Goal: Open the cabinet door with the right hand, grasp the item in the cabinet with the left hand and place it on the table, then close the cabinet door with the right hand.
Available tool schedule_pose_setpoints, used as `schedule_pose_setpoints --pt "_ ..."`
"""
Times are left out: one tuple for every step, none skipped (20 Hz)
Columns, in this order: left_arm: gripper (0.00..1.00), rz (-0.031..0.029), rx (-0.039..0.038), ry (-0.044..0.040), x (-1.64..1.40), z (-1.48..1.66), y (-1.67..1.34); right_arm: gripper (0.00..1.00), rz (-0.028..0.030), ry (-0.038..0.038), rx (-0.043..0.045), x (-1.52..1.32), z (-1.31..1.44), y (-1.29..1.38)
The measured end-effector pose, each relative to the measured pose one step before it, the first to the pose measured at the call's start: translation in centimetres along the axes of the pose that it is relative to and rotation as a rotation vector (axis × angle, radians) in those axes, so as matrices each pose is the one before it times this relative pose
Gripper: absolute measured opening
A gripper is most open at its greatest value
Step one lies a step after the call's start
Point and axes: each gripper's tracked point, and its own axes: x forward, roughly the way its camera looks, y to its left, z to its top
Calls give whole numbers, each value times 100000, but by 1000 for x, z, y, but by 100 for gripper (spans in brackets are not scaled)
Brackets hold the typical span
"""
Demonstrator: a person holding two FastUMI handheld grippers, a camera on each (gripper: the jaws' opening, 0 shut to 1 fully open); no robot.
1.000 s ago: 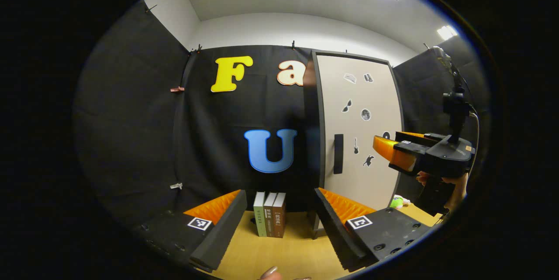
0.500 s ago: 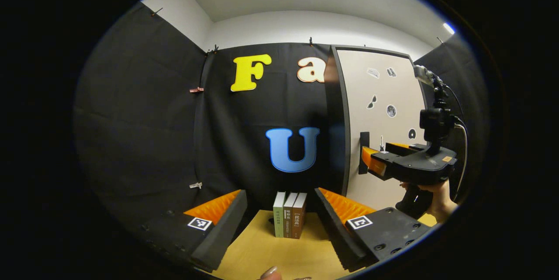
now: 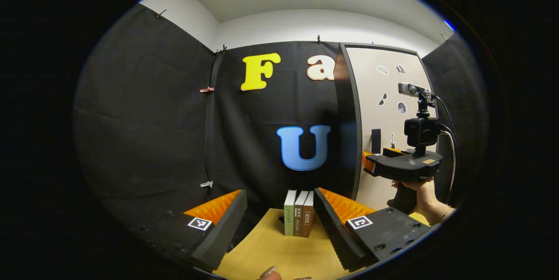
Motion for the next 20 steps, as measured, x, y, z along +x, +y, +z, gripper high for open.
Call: schedule_pose_setpoints --pt "96 769 -355 265 -22 -13 207 84 -1478 -187 -793 491 -119 -311" --pt "96 718 -500 163 -186 -55 247 84 -415 409 -607 433 -198 -69" --pt "96 710 -550 -88 -139 33 276 81 -754 1158 -389 319 -312 -107" --pt "96 813 -469 31 -150 48 304 68 -629 1097 -102 225 -393 -83" --pt "96 966 -97 75 -69 -82 335 58 -1336 624 -339 223 -214 -101" --pt "96 1091 583 439 -144 -181 356 49 -372 -531 -601 179 -69 72" --pt "96 1114 854 330 -163 -92 399 46 -632 11 -1132 291 -354 138" --pt "97 565 460 242 -174 -105 306 39 -1192 -1140 -1673 -198 347 -63" --pt "96 15 -201 252 -233 -58 129 39 -952 133 -1117 -82 -131 33" --pt "96 -199 -691 55 -162 31 62 34 -226 -1 64 67 79 8" --pt "96 8 -592 279 -162 -153 199 28 484 1170 49 -48 -117 -53" --pt "96 8 -268 -117 -131 18 234 24 841 1078 1380 -90 26 85" --pt "96 -563 -395 -221 -29 -12 262 19 1136 1682 12 -403 -136 7" --pt "96 -920 -385 -79 124 -11 48 19 1552 156 -1047 -330 190 61" --pt "96 -1384 -77 23 212 -71 -16 19 1805 310 -330 -558 66 8" --pt "96 -1702 456 171 346 -157 98 19 1714 390 990 -717 159 210" --pt "96 -1609 796 88 153 -257 -88 19 1401 340 568 -971 183 109" --pt "96 -1973 821 -68 1 -18 -187 19 900 -189 170 -1153 173 12" --pt "96 -2478 779 -107 -567 -157 -465 19 456 -689 -179 -1235 223 19" --pt "96 -2619 684 208 -473 -106 -539 19 66 -268 -53 -1114 4 -115"
